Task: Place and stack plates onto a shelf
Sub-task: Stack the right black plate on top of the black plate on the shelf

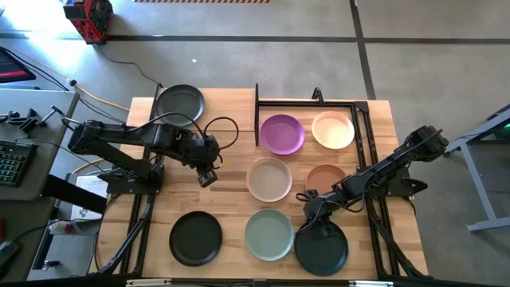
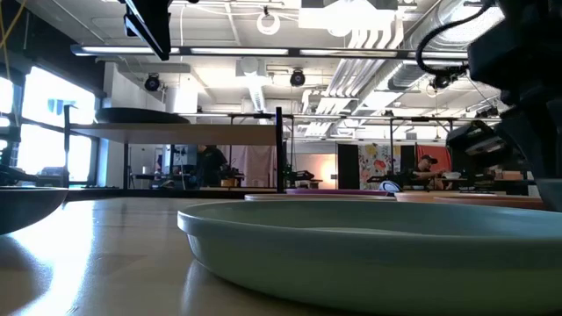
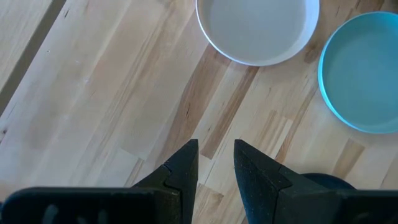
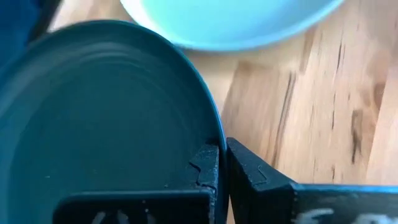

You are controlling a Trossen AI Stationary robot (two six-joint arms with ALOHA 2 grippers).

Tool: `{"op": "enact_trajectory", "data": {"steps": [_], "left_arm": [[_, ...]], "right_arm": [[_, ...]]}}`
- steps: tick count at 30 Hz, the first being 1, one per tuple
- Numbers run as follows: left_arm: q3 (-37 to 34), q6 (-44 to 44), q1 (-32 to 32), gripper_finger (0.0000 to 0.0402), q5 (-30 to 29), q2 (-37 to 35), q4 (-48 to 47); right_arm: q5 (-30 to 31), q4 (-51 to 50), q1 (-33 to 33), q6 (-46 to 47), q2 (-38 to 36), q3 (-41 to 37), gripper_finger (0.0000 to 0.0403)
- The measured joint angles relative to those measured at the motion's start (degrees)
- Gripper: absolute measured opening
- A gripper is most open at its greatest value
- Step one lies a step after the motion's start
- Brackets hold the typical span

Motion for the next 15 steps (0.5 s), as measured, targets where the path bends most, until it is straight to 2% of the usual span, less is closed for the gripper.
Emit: {"op": "enact_trajectory", "data": {"steps": [8,15], "left_arm": [[0.0,-3.6,1.9,0.009,-0.6,0.0,0.8],[0.0,-8.6,5.3,0.009,-1.2,0.0,3.6]], "right_arm": [[2.0,-18.3,0.0,-2.0,0.0,11.1,0.0],[8.4,-31.8,-0.5,-3.6,0.0,21.5,0.0]]}}
